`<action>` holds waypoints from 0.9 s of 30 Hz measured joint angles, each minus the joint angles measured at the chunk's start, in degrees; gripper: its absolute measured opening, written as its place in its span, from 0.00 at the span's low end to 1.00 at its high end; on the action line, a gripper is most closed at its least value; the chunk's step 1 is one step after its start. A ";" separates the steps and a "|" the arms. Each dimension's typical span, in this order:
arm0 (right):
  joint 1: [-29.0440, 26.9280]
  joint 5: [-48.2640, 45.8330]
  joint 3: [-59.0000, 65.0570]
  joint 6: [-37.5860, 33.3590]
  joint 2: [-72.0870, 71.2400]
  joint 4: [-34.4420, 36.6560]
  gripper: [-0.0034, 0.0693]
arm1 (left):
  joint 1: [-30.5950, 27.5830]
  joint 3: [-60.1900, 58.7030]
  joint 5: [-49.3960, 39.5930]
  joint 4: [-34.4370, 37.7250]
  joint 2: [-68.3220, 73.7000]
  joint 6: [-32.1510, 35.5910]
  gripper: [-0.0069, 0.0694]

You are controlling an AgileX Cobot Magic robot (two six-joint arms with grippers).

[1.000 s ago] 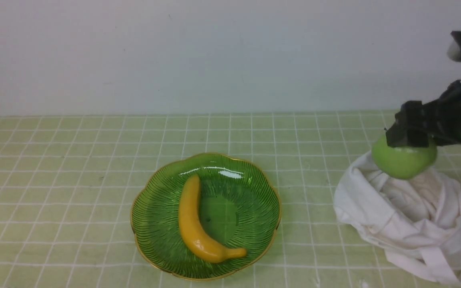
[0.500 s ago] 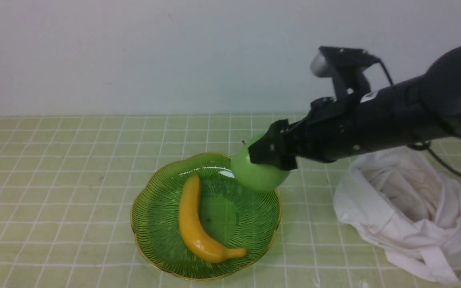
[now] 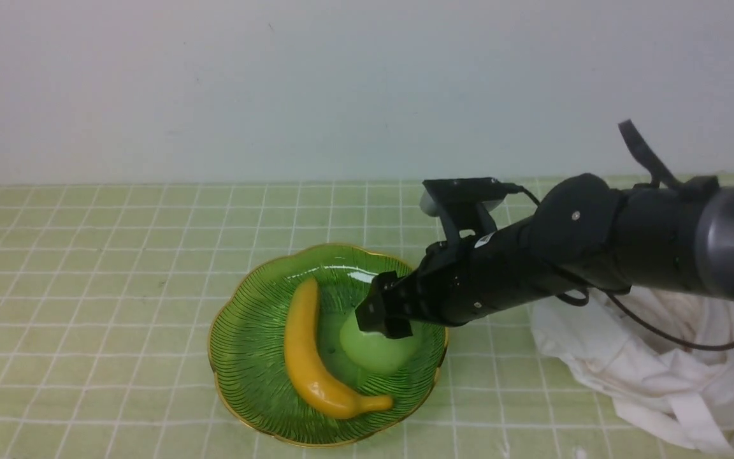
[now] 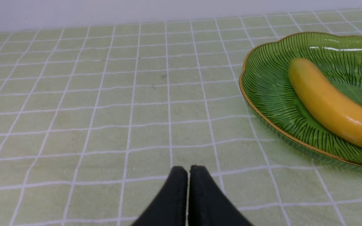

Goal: Take the fruit out of the bag on the green coffee tablecloth and place them on the plate.

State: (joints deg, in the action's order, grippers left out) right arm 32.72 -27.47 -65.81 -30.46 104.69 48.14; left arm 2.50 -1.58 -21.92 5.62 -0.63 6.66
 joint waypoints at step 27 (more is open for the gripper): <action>-12.90 -12.48 0.05 9.52 -42.25 -15.11 0.04 | 0.00 0.00 0.00 0.00 0.00 0.00 0.08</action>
State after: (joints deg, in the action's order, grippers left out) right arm 19.82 -39.95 -65.76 -20.93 62.43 33.02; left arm 2.50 -1.58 -21.92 5.62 -0.63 6.66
